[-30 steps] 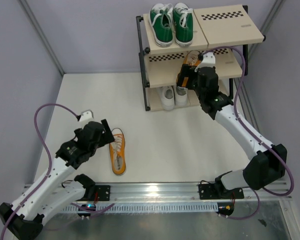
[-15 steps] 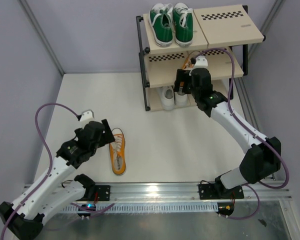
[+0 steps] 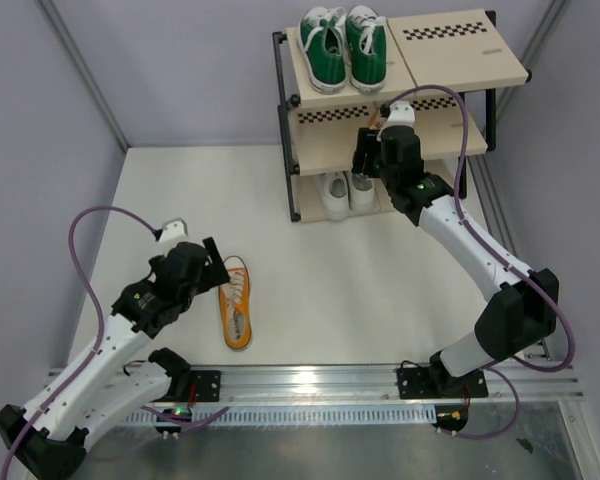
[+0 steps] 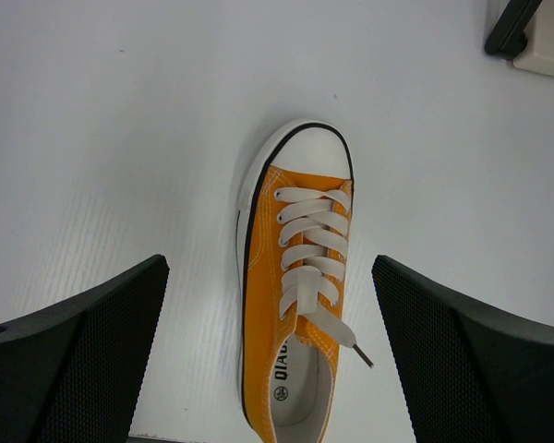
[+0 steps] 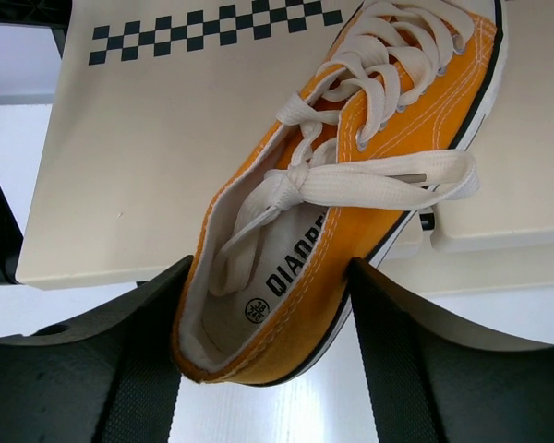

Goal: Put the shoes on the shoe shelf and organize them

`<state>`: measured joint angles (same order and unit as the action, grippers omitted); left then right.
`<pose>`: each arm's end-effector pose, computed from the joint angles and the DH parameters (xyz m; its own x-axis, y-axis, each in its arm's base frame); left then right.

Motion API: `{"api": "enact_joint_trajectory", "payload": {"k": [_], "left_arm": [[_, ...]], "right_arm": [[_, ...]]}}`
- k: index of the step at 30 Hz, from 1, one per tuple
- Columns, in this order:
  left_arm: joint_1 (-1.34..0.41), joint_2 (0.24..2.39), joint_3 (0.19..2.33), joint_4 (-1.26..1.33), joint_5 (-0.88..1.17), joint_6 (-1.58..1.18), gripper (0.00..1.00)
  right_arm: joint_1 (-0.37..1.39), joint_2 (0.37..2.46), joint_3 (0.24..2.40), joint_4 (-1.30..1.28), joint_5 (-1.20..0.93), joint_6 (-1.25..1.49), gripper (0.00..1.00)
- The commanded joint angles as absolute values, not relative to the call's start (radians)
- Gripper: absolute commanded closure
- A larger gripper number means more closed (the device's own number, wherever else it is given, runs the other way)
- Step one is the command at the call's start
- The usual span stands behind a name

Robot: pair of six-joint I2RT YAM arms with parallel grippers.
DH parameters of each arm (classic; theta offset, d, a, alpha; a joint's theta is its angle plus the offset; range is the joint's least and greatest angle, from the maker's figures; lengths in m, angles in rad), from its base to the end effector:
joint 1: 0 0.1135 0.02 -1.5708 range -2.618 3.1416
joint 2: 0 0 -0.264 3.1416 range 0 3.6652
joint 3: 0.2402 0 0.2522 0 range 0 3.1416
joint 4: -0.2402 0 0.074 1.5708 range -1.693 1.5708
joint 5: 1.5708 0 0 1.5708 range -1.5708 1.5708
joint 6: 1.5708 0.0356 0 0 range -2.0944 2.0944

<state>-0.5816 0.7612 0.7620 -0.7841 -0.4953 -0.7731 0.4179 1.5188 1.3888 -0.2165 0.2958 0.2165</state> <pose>0.1333 -0.0674 0.2815 -0.5630 -0.3652 -0.7414 -0.2672 0.9293 -0.2548 0.3319 0.1360 0.3682 -0.3327 0.0771 -0.9399 -0.0677 0.9921 0.1054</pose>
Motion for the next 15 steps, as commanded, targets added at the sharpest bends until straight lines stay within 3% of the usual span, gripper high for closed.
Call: {"api": "enact_joint_trajectory", "payload": {"k": [1,7,8,15], "left_arm": [[-0.577,0.755,0.765,-0.749,-0.5,-0.756,0.04],[-0.577,0.744,0.77,-0.756,-0.503,-0.752,0.04],[-0.577,0.742,0.767,-0.756,-0.502,-0.752,0.04],[-0.577,0.745,0.769,-0.746,-0.499,-0.752,0.04]], "right_arm": [[0.416,1.552,1.422,-0.195,0.314,0.167,0.38],[0.414,1.548,1.391,-0.149,0.261,0.043,0.6],[0.416,1.545,1.382,-0.135,0.247,0.017,0.68],[0.416,1.545,1.362,-0.137,0.042,-0.176,0.75]]}}
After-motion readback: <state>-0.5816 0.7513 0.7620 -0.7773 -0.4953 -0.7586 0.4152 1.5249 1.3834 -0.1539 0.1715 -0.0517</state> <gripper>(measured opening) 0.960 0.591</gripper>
